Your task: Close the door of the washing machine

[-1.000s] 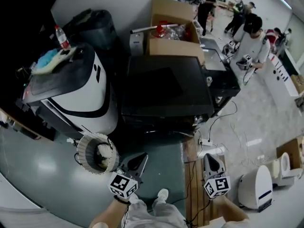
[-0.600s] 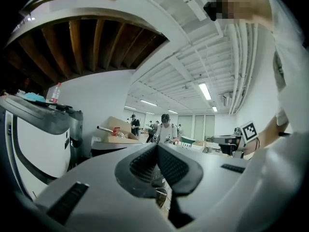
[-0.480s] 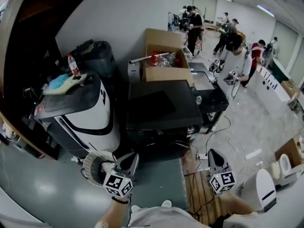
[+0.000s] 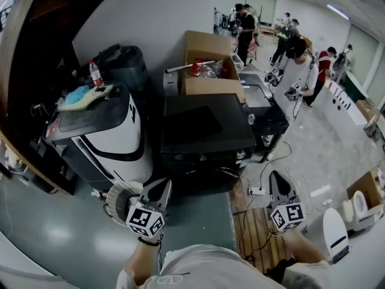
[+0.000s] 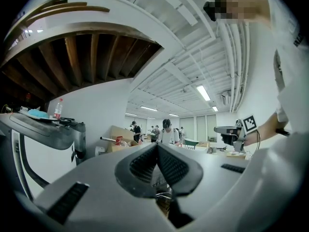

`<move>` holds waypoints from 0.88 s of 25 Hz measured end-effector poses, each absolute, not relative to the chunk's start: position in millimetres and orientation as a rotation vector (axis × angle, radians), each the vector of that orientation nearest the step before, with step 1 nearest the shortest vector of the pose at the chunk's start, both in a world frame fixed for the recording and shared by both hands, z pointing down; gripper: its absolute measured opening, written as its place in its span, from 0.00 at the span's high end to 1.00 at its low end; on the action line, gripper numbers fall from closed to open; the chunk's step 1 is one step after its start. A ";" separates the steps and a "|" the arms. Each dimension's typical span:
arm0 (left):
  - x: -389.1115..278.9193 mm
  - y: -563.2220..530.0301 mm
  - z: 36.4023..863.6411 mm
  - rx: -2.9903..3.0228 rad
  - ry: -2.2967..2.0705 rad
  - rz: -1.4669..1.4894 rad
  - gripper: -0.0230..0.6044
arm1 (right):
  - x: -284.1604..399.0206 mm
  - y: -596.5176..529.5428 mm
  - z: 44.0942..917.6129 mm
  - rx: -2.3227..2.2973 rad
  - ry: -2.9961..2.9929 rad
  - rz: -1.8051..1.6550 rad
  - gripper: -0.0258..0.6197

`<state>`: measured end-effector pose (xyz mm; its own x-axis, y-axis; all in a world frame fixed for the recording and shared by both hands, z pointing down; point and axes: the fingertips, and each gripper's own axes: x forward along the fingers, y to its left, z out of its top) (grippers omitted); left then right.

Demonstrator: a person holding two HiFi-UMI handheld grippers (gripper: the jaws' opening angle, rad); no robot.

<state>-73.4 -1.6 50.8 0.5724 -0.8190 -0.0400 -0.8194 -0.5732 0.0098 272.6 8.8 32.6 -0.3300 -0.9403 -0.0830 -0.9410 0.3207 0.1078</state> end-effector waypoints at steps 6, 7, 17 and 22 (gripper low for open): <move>-68.7 -2.5 47.4 -2.773 1.448 0.086 0.96 | 283.7 16.4 32.5 -1.825 2.518 0.212 0.94; -68.1 -2.6 47.2 -2.771 1.450 0.087 0.96 | 286.1 17.0 33.0 -1.829 2.509 0.210 0.94; -59.0 -7.8 43.1 -2.766 1.447 0.093 0.96 | 293.4 18.1 32.4 -1.837 2.495 0.223 0.95; -57.1 -6.1 47.9 -2.772 1.458 0.088 0.96 | 288.9 17.7 36.9 -1.811 2.527 0.237 0.95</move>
<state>-57.1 -6.1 47.9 0.5656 -0.8229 -0.0536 -0.8234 -0.5672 0.0186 288.9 17.7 36.9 -0.3248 -0.9397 -0.1074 -0.9433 0.3135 0.1092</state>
